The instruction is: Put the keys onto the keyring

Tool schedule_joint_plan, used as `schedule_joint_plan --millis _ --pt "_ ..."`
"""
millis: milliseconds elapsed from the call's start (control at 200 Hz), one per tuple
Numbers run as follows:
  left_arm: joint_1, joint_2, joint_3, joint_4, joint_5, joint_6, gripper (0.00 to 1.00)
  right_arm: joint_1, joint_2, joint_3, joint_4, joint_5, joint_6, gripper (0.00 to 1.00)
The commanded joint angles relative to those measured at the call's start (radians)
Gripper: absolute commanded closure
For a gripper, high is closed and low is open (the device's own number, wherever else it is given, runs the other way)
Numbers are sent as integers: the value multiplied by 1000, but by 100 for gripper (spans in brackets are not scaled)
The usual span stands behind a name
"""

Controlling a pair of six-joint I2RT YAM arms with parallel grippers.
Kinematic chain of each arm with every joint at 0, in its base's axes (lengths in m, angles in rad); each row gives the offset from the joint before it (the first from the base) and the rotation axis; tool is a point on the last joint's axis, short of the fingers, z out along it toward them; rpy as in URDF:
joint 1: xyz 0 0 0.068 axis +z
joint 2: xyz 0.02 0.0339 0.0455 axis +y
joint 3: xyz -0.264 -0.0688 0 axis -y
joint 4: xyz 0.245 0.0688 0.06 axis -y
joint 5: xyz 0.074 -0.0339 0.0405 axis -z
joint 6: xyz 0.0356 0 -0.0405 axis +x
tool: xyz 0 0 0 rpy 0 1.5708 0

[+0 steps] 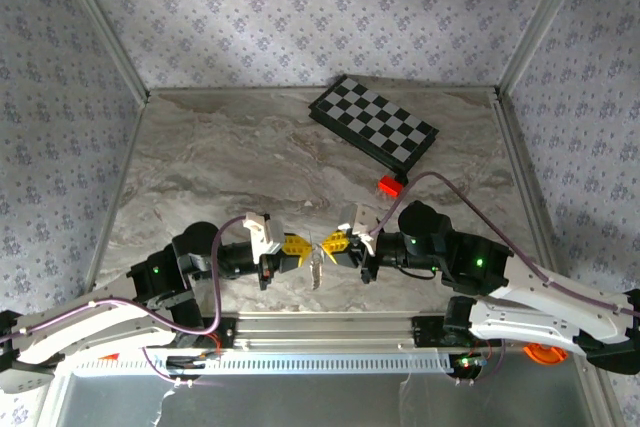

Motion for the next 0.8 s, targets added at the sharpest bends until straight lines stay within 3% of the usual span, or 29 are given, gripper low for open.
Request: schedule_joint_plan --millis 0,795 --pt "-6 2 23 33 10 14 100 3 10 36 -10 -25 -17 100" --pt "-6 44 82 -99 0 55 100 7 25 52 -53 -42 -27 100"
